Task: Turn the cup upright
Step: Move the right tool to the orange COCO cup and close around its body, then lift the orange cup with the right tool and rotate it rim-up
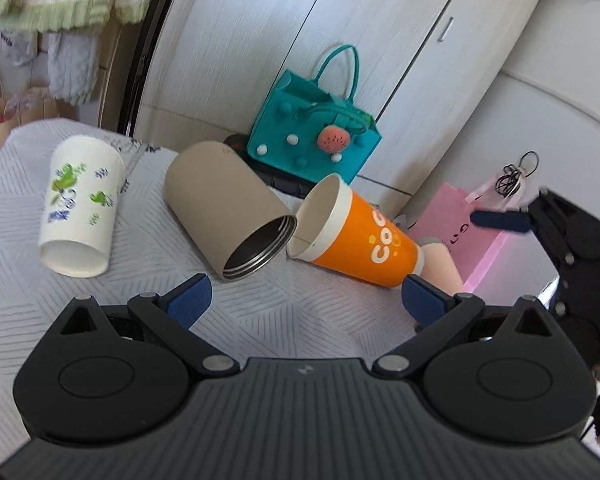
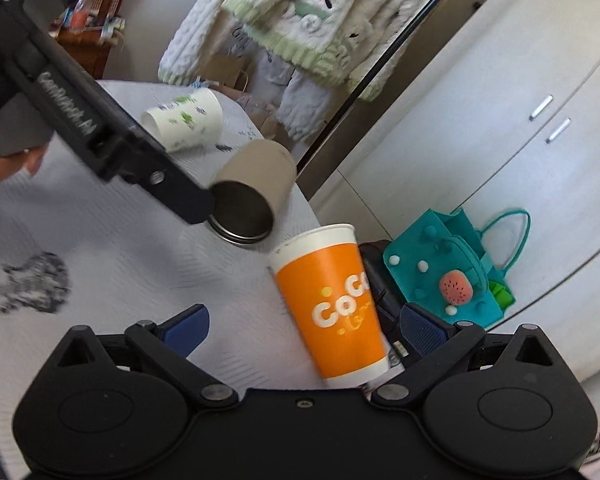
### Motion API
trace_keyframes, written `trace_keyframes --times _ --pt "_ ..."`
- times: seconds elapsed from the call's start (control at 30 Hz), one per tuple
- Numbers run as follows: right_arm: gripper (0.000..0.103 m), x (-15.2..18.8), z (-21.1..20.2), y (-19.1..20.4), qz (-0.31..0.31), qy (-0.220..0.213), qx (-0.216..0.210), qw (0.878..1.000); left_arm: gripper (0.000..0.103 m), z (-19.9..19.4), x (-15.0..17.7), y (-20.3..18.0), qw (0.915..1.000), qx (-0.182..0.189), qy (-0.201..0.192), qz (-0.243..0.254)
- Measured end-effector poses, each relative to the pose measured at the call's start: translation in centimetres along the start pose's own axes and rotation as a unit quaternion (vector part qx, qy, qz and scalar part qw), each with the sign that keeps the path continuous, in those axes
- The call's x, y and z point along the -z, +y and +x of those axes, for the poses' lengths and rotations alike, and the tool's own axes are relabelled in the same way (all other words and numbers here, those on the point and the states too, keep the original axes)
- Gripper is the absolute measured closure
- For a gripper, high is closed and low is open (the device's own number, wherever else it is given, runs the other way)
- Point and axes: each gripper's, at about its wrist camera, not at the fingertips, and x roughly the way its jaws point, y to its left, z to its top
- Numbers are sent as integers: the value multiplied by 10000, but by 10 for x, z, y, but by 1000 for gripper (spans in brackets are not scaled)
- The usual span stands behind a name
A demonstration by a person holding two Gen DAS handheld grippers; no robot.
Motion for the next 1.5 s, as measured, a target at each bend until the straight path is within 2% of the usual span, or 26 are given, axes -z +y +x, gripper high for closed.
trace_keyframes --times 0.2,0.3,0.33,0.43,0.53,0.7,0.8,0.9,0.97,1.03,1.23,1.5 --pt "1 3 41 -24 -69 137 -278 9995 0 16 0 2 9998 71 192 -65" --pt "1 7 59 -21 -628 43 31 9980 0 20 0 3 9997 63 231 -102" --pt "1 8 64 -22 -661 18 4 9978 0 19 0 4 9996 64 248 -120" --pt "1 6 77 -32 -385 -6 -247 9990 0 18 -1 6 9997 43 207 -116" --pt "1 7 86 -37 -383 0 -327 9987 0 15 -2 10 9999 -46 126 -97" --pt "1 4 104 -41 -423 267 -318 9982 0 12 1 13 9997 11 173 -160" --pt "1 0 118 -41 -348 543 -491 9967 0 12 2 10 9998 17 161 -78" --pt "15 0 126 -40 -294 862 -593 9941 1 17 1 11 9998 -10 178 -134" --pt "23 0 122 -39 -238 868 -550 9944 2 19 1 10 9998 -61 138 -124" --pt "24 2 115 -39 -125 775 -648 9948 2 21 1 10 9998 -53 145 -117" --pt "25 -2 91 -27 -13 605 -478 9970 2 14 4 10 9999 -49 50 -99" --pt "25 -4 44 5 341 488 0 9982 2 -23 13 21 9997 88 -165 -142"
